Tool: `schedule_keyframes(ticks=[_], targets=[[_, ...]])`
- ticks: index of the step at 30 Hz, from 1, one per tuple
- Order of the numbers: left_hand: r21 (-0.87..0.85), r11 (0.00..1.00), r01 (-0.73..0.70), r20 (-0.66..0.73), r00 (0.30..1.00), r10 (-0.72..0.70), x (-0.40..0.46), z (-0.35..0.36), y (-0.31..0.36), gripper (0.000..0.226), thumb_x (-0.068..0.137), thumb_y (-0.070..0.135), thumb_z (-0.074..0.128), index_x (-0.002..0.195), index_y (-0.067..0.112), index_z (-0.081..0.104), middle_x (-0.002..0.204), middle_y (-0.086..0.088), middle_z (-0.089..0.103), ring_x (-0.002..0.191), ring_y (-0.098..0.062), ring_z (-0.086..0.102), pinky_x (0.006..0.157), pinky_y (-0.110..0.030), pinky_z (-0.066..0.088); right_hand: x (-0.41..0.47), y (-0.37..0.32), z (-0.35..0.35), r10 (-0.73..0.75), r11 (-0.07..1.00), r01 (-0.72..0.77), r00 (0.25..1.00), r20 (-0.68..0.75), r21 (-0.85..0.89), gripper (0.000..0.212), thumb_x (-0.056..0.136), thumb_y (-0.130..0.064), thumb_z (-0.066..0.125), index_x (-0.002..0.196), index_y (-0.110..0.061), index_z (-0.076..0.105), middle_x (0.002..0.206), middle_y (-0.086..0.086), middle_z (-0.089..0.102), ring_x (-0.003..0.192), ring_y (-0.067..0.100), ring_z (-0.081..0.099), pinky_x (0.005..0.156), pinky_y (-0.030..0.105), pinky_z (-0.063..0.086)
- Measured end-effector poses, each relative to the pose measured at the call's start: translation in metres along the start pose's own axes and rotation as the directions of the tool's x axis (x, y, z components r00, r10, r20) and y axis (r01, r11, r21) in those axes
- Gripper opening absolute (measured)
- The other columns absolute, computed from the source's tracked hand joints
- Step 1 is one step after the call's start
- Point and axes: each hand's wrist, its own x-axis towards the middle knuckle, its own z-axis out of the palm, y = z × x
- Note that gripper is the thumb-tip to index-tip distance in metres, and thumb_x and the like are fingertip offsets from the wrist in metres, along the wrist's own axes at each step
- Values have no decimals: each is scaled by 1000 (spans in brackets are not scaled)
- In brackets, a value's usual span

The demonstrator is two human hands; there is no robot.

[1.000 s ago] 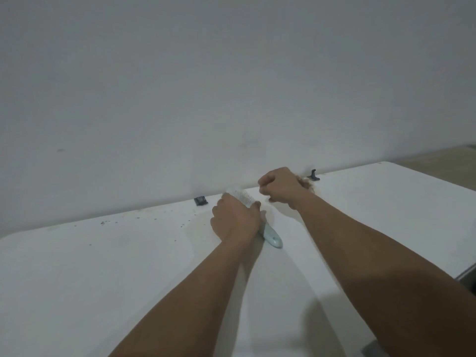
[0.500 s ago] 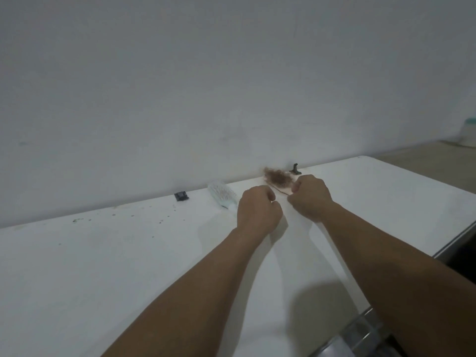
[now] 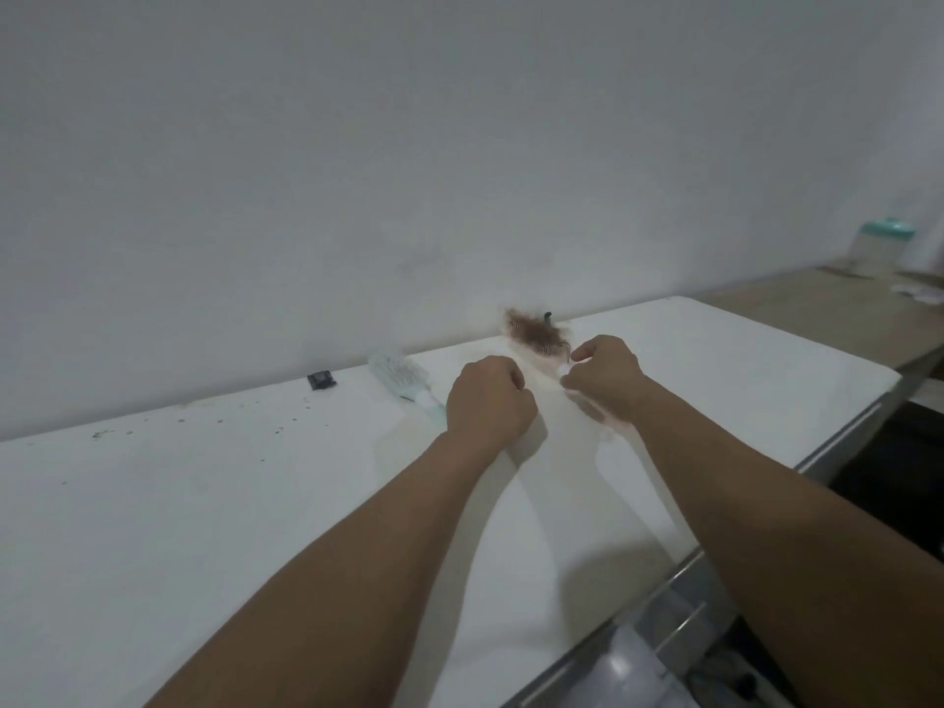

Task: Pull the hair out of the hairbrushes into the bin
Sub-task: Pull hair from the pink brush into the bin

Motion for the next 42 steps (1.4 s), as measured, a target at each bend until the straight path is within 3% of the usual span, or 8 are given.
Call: schedule_keyframes(ticks=[4,8,12,21,24,28,36,42], targets=[[-2,999,-38,10,999,38,-9,4,17,19,82,11,58,96,12,72,102,-4,72,100,-24,63,81,-32,51,-18,5,-25,64,991,-64,998,6,120,24,66,7,61,74,-10,47,61,8,41,57,20,38,47,27,35],[-71,994,-88,52,994,92,-27,13,38,18,82,11,59,96,10,71,101,-6,72,98,-25,64,82,-31,52,-36,16,-52,144,937,-152,988,48,314,35,71,18,63,52,-5,46,58,13,54,51,24,52,59,31,53],[-156,980,-123,124,982,143,-49,30,58,16,81,11,61,95,9,70,101,-6,70,97,-24,64,82,-31,52,-51,37,-80,207,887,-209,977,51,411,11,75,16,69,83,10,63,82,23,65,74,33,65,79,42,58],[-330,938,-111,281,937,209,-114,75,104,16,79,20,68,81,4,72,81,-8,73,82,-26,71,79,-34,58,-109,88,-140,317,764,-275,948,32,583,17,84,11,60,100,6,57,85,19,61,77,26,61,67,37,52],[-411,910,-60,340,916,214,-136,91,115,37,80,36,71,71,-1,68,76,-18,74,74,-32,73,75,-42,61,-128,104,-152,340,738,-285,940,28,611,22,86,6,61,107,9,55,83,17,59,75,25,60,61,38,53],[-465,885,30,477,851,222,-163,110,127,25,81,29,74,66,10,66,78,-16,75,75,-31,75,78,-45,62,-157,124,-166,342,713,-268,940,12,649,18,88,4,59,106,6,58,83,14,58,78,24,60,70,37,56],[-594,728,343,668,715,207,-215,146,126,18,89,18,73,94,3,64,84,-14,72,71,-22,69,80,-44,61,-200,181,-173,451,703,-349,893,-8,620,26,78,-12,71,103,-9,66,93,8,69,97,25,66,87,42,54],[-546,686,480,762,625,170,-245,169,112,23,92,7,66,112,-5,60,86,-18,68,69,-21,67,54,-28,59,-229,221,-157,517,660,-395,856,-4,639,19,71,-15,75,89,-12,71,91,5,74,100,23,70,94,43,50]])
